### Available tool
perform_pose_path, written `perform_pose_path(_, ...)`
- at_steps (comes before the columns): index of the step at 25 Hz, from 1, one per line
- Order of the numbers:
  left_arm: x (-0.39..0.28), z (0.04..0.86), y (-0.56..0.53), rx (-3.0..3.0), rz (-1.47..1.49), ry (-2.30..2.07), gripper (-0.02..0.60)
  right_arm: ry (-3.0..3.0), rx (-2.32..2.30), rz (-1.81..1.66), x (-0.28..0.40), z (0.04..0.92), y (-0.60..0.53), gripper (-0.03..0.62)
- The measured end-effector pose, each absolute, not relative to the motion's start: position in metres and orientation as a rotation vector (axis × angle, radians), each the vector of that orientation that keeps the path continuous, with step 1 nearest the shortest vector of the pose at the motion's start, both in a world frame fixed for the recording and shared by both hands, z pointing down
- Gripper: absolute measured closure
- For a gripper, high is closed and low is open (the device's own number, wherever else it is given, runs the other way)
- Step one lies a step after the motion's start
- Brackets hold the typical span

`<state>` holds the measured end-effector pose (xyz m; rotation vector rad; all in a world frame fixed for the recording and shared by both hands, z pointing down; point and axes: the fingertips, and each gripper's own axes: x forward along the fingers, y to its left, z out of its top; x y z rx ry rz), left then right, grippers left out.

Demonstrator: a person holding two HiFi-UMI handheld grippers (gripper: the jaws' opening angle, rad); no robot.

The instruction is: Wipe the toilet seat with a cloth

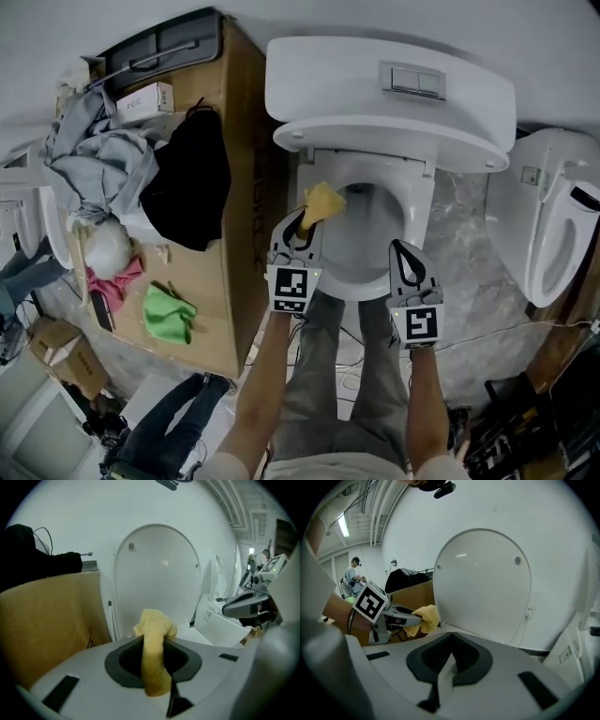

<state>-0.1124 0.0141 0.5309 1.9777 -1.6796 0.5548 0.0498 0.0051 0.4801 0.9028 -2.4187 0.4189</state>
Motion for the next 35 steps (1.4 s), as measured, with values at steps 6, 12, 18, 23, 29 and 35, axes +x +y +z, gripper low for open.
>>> perform_pose_path(6, -0.11, 0.568, 0.006, 1.921, 0.612, -1.685, 0.483, -2.424, 0.832, 0.456, 0.047, 0.514, -0.002, 0.586)
perform_pose_path(12, -0.116, 0.602, -0.001, 1.862, 0.666, -1.699, 0.483, -2.425, 0.776, 0.476, 0.046, 0.535, -0.006, 0.586)
perform_pose_path(18, -0.123, 0.628, -0.008, 1.806, 0.725, -1.717, 0.483, -2.413, 0.76, 0.49, 0.049, 0.552, -0.012, 0.586)
perform_pose_path(23, -0.123, 0.644, -0.015, 1.766, 0.772, -1.72, 0.483, -2.41, 0.754, 0.507, 0.053, 0.561, -0.015, 0.586)
perform_pose_path(29, -0.124, 0.656, -0.021, 1.711, 0.786, -1.711, 0.485, -2.406, 0.742, 0.514, 0.061, 0.569, -0.02, 0.586)
perform_pose_path(35, -0.116, 0.656, -0.03, 1.683, 0.777, -1.703, 0.485, -2.4, 0.746, 0.521, 0.075, 0.572, -0.031, 0.586)
